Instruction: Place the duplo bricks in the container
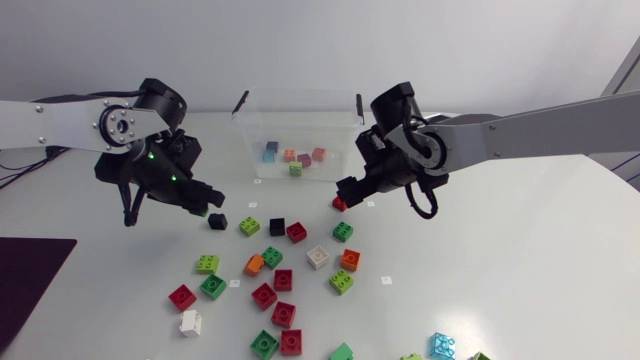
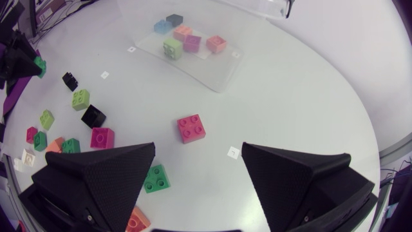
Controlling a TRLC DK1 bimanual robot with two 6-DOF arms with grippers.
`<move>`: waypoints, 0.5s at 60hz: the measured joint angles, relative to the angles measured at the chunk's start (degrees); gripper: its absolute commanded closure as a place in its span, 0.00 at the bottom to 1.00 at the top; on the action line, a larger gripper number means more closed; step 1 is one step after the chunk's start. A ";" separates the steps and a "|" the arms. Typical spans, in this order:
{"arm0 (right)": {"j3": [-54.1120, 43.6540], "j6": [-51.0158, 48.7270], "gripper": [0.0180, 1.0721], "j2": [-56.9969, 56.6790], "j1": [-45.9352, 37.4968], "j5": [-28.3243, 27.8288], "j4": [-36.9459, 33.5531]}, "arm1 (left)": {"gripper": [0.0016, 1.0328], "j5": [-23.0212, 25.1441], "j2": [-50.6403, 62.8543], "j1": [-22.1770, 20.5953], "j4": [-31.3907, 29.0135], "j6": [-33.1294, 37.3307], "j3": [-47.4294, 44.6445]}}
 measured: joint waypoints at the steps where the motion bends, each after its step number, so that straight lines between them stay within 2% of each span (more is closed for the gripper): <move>1: 0.09 -0.31 0.08 0.31 -0.15 -0.24 0.37 | 0.80 0.00 -0.26 0.00 -0.04 0.13 0.15; 17: 2.71 -6.23 0.11 9.57 -0.57 -1.88 4.83 | 0.80 3.32 -2.86 -0.11 -1.05 3.04 6.75; 30: 5.62 -8.17 0.19 14.25 -0.31 -2.08 5.97 | 0.80 6.60 -2.86 -1.01 -1.07 4.81 11.28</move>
